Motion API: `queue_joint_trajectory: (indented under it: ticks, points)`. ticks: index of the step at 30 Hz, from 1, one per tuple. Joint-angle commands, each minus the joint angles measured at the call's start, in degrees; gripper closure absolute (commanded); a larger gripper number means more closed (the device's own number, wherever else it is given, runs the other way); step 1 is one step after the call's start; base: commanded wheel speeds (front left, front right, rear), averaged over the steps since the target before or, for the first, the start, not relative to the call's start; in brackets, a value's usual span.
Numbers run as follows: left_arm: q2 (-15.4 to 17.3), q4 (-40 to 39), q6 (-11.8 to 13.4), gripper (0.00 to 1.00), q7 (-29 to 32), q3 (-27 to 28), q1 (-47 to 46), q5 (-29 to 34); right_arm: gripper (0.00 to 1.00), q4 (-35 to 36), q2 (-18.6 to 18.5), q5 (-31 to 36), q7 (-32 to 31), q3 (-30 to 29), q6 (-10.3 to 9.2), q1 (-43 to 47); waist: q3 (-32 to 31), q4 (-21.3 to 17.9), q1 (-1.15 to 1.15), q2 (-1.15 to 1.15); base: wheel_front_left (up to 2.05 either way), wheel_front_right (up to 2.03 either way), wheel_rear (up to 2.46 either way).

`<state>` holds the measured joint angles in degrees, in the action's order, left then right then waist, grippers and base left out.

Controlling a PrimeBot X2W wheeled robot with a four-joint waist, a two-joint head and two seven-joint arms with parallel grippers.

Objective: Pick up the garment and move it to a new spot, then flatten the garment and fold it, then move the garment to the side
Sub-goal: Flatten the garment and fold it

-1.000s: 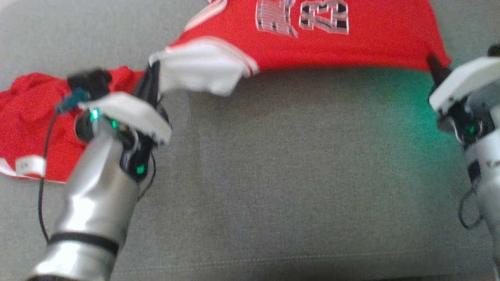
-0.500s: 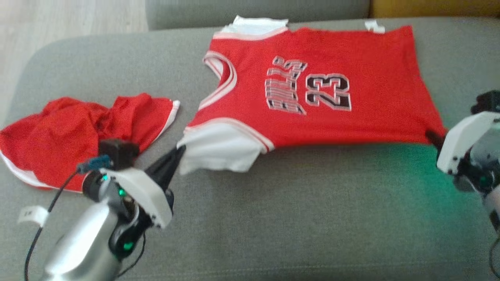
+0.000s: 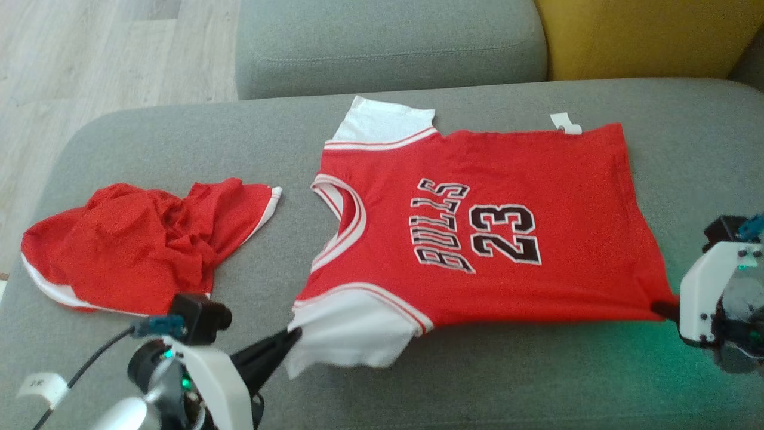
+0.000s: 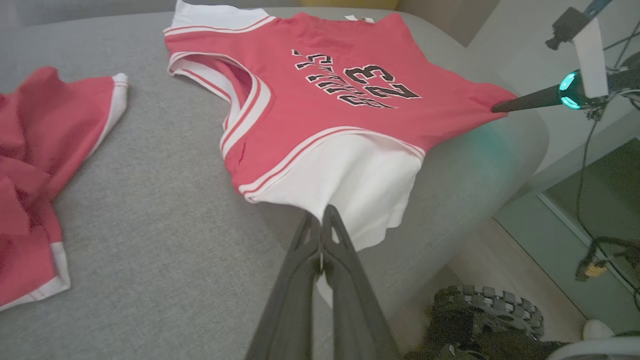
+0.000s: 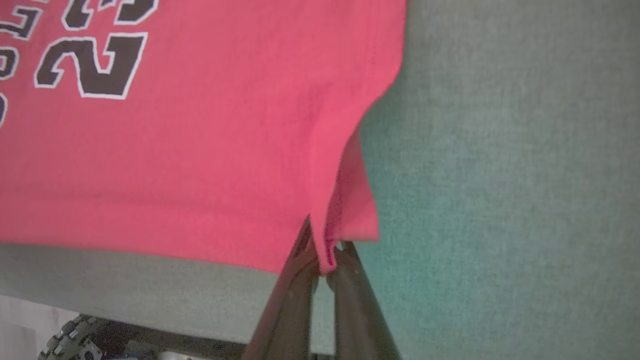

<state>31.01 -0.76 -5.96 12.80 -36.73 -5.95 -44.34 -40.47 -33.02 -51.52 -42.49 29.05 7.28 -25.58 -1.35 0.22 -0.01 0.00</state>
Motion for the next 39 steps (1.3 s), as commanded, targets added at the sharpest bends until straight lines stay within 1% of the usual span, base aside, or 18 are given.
queue_joint_trajectory:
  ticks: [1,4,7,11,15,19,25,30,34,39]
  points:
    - [2.7,-3.3,0.4,1.0,0.8,2.3,-2.0,-0.9,1.0,2.2,-2.7,-0.5,-1.3,-0.4,0.21,0.2,0.0,0.0,0.01,0.0,0.0,0.0,0.0]
    - [3.9,-6.2,1.1,1.0,2.3,2.4,-0.9,-1.8,1.0,4.8,-3.5,-0.6,-2.7,-1.6,0.21,1.8,0.3,0.1,0.01,0.0,0.0,0.0,0.0]
    - [3.8,-7.6,2.1,1.0,2.1,3.2,-1.2,-2.0,1.0,6.5,-3.3,0.2,-2.4,-3.6,0.21,2.3,1.2,-0.1,0.01,0.0,0.0,0.0,0.0]
    - [3.2,-7.8,2.7,1.0,2.1,4.1,-3.5,-2.0,1.0,7.7,-2.3,1.5,-2.5,-6.6,0.21,1.8,2.8,-0.3,0.01,0.0,0.0,0.0,0.0]
    - [2.6,-6.8,2.6,1.0,2.5,4.6,-7.0,-1.5,1.0,7.9,-0.8,3.0,-2.9,-9.7,0.21,0.3,4.7,-0.5,0.01,0.0,0.0,0.0,0.0]
    - [1.7,-4.6,2.2,1.0,2.6,4.9,-11.0,-0.9,1.0,7.1,1.2,5.1,-3.4,-12.5,0.21,-1.9,6.6,-0.9,0.01,0.0,0.0,0.0,0.0]
    - [0.3,0.9,1.0,1.0,3.2,3.8,-17.6,0.9,1.0,5.5,3.8,9.6,-4.5,-14.3,0.21,-5.6,9.6,-1.2,0.01,0.0,0.0,0.0,0.0]
    - [-1.7,6.2,-0.1,1.0,2.6,2.0,-22.3,2.0,1.0,4.4,4.9,12.9,-5.2,-14.8,0.21,-8.0,11.8,-1.3,0.01,0.0,0.0,0.0,0.0]
    - [-3.1,10.1,-0.7,1.0,1.7,0.8,-25.2,2.4,1.0,3.8,5.5,14.4,-5.2,-15.0,0.21,-9.5,13.3,-1.5,0.01,0.0,0.0,0.0,0.0]
    - [-3.8,13.5,-1.1,1.0,0.5,-0.2,-27.7,2.6,1.0,3.1,6.3,15.6,-5.3,-15.0,0.21,-10.9,14.3,-1.9,0.01,0.0,0.0,0.0,0.0]
